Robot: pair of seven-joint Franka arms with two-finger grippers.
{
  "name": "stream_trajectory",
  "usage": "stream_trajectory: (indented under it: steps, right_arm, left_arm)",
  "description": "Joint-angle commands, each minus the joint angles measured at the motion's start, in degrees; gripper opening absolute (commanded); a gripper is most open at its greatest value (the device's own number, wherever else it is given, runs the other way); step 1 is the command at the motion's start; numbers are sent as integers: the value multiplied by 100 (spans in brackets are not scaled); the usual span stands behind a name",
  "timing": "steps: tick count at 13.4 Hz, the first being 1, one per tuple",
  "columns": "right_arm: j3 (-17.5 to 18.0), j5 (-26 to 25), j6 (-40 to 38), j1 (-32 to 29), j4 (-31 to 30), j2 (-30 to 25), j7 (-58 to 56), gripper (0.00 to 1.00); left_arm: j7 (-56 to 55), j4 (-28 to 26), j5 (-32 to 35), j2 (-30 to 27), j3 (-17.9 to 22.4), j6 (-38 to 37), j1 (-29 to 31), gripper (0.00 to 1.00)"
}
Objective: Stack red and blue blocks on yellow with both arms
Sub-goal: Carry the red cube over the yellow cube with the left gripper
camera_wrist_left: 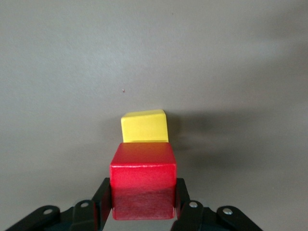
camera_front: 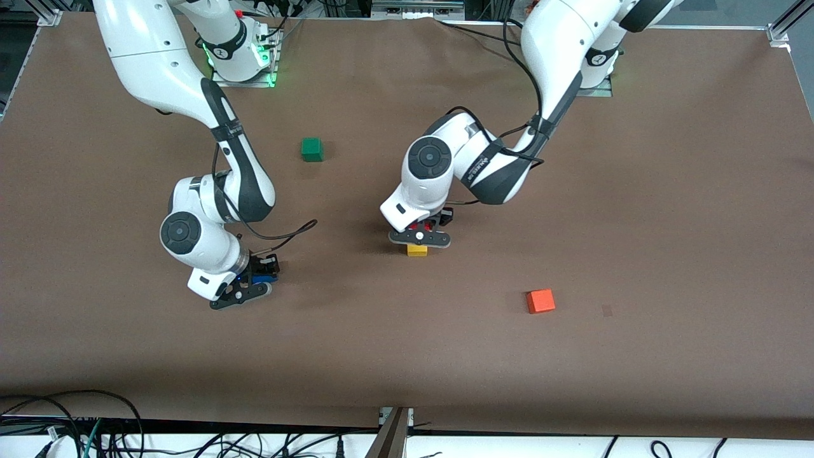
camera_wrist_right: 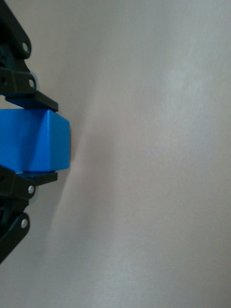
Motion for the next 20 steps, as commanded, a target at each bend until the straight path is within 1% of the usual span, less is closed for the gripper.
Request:
stream_trajectory:
  steps: [1, 3, 4, 7, 15, 16, 17, 20]
  right_arm:
    - [-48, 216, -1353, -40, 571, -452, -66, 38]
    - [-118, 234, -2268, -67, 1292, -452, 48, 38]
    - [-119, 225, -2498, -67, 1504, -444, 205, 38]
    - [-110, 225, -2825, -58, 1892, -409, 400, 38]
    - [-92, 225, -2923, -40, 1999, -400, 400, 38]
    - [-92, 225, -2914, -23, 1999, -400, 409, 38]
    - [-92, 225, -2923, -5, 1999, -400, 418, 38]
    - [-66, 225, -2888, 100, 1990, -382, 689, 38]
  left_arm:
    - [-235, 411, 96, 238, 95, -65, -72, 0]
    - [-297, 648, 70, 352, 103, -74, -54, 0]
    - [-305, 719, 61, 387, 103, -74, -37, 0]
    - [-428, 746, 43, 458, 130, -74, -28, 0]
    - [-437, 755, 43, 520, 130, -65, -28, 0]
    - [-437, 815, 43, 563, 130, -65, -28, 46]
    - [-437, 903, 43, 581, 130, -65, -36, 99]
    - [-481, 1009, 34, 529, 121, -152, 25, 100]
